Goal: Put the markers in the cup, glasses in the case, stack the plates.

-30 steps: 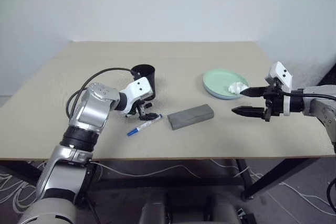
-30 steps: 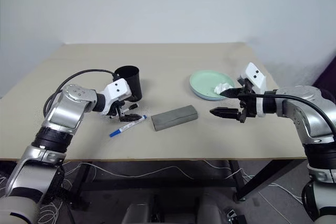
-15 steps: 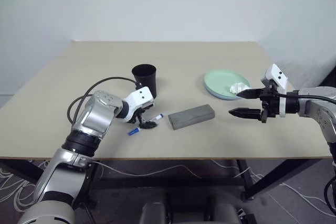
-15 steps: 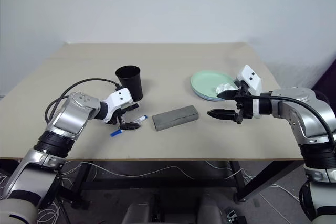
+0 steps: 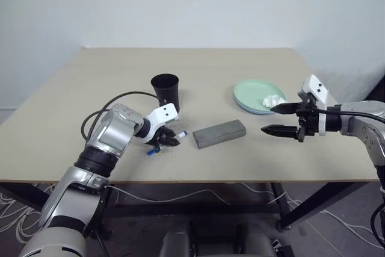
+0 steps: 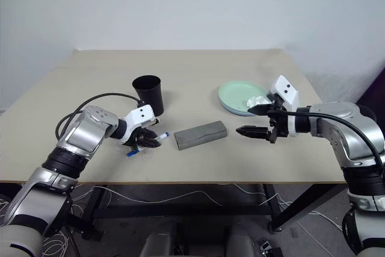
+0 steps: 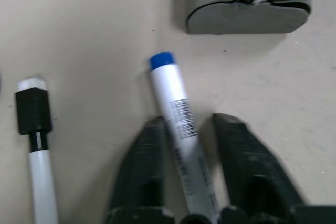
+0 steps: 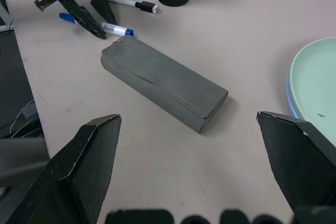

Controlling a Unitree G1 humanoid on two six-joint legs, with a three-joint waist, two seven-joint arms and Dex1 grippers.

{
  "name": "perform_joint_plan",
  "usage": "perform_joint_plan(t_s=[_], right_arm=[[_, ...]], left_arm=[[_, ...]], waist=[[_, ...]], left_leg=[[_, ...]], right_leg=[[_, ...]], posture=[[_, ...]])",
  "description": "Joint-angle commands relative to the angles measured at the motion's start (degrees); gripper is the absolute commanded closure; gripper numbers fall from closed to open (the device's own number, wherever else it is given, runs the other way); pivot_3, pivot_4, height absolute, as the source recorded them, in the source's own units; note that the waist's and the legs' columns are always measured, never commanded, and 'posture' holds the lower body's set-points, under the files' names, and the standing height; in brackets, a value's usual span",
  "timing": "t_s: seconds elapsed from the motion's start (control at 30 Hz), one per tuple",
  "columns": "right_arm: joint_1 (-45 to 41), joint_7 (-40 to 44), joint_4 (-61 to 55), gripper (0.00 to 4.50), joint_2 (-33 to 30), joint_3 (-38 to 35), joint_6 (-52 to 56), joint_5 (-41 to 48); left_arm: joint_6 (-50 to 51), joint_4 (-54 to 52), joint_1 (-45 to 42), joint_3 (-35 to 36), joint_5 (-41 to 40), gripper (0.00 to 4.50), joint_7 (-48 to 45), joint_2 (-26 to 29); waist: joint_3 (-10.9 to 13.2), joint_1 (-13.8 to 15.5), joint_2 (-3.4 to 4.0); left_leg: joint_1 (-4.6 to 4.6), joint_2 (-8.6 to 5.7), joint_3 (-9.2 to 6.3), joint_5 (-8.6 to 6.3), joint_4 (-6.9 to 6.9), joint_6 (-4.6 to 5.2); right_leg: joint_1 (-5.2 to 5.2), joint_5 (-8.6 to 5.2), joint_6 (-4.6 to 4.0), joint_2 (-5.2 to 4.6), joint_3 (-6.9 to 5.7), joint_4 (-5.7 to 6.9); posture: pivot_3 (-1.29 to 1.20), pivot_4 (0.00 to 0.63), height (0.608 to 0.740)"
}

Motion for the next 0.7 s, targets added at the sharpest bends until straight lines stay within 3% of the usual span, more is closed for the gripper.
perform_joint_plan(t_s=[0.03, 0.27, 0.43, 0.6, 0.7], right_arm=[[-0.47, -0.33, -1.87, 0.00, -0.17, -2.42, -0.07, 1.14], [0.09, -0.27, -2.38, 0.00, -0.39, -2.69, 0.23, 1.26], [-0.05, -0.09, -2.17, 0.00, -0.83, -2.81, 0.28, 1.28], [-1.16, -0.18, -1.60, 0.00, -0.47, -2.30, 0.31, 1.12], [-1.43, -0.26, -1.51, 0.00, -0.14, -2.02, 0.30, 1.15]], left_arm=[[0.30, -0.23, 0.65, -0.35, 0.72, 4.30, 1.36, 0.60], [-3.54, 0.88, -2.28, 7.58, -5.01, 4.39, 6.09, -3.24], [2.92, -6.55, -6.78, 15.59, -14.87, 4.39, 5.96, -5.90], [0.34, -1.09, -13.17, 22.71, -17.54, 4.39, 15.67, -10.51], [-6.88, 6.86, -16.83, 27.77, -17.46, 4.39, 24.94, -13.65]], waist=[[-0.01, 0.00, 0.01], [-0.01, 0.62, 0.01], [0.02, 0.64, -0.04], [0.01, 0.53, -0.02], [0.01, 0.49, -0.02]], left_leg=[[0.00, 0.00, 0.00, 0.00, 0.00, 0.00], [0.00, -0.01, -0.02, 0.01, 0.02, -0.04], [-0.12, -0.05, 0.00, 0.06, 0.05, 0.08], [-0.08, -0.09, 0.03, 0.09, 0.04, 0.03], [0.06, -0.08, 0.02, 0.02, 0.02, 0.16]], right_leg=[[0.00, 0.00, 0.00, 0.00, 0.00, 0.00], [0.00, 0.00, 0.00, -0.01, 0.00, 0.00], [-0.02, 0.00, -0.01, -0.03, 0.03, -0.09], [0.16, -0.02, 0.04, 0.01, 0.05, -0.16], [0.29, -0.02, 0.05, 0.05, 0.02, -0.12]], posture=[[0.00, 0.000, 0.639], [0.00, 0.000, 0.639], [0.00, 0.000, 0.639], [0.00, 0.000, 0.639], [0.00, 0.000, 0.639]])
